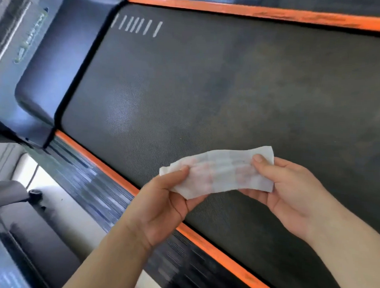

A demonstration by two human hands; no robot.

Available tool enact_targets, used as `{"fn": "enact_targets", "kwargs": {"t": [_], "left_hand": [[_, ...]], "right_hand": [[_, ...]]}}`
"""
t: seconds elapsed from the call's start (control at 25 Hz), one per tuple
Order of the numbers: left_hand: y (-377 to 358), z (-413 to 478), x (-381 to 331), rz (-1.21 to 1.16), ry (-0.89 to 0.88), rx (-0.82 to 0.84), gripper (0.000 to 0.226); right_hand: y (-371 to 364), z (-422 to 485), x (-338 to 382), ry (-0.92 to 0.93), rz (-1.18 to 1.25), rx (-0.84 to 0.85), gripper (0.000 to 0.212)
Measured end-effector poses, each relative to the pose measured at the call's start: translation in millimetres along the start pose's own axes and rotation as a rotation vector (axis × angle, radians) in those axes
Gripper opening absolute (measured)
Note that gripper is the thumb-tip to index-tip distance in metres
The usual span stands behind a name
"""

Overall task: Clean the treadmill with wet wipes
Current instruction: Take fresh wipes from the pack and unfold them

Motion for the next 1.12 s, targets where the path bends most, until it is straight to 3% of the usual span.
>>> {"fn": "enact_targets", "kwargs": {"t": [0.12,0.4,0.56,0.76,0.88,1.12], "left_hand": [[31,21,-38,-0.02,-0.012,-0.066,0.033],[84,73,-114,-0.042,-0.064,-0.151,0.03],[101,95,-143,0.02,-0.055,-0.115,0.028],[110,106,-157,0.054,-0.088,-0.105,0.029],[109,92,-154,0.092,-0.099,-0.109,0.028],[111,52,-161,0.204,0.004,-0.031,0.037]], "right_hand": [[-51,34,-7,-0.028,-0.01,0.082,0.03],[-142,96,-3,-0.054,-0.014,0.097,0.032],[-170,110,6,-0.076,-0.111,0.221,0.034],[-161,119,12,0.028,-0.278,0.013,0.025],[-159,108,7,-0.034,-0.272,0.062,0.038],[-150,69,4,-0.098,-0.249,-0.026,0.049]]}}
Point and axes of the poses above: each hand's wrist, its own z-axis towards the middle knuckle, its own y-axis out of the back of the hand, x = y × z, the point moved 3 cm from there along z, towards the middle knuckle, and after that the axes turned 2 degrees about -x, right-handed, at the moved point
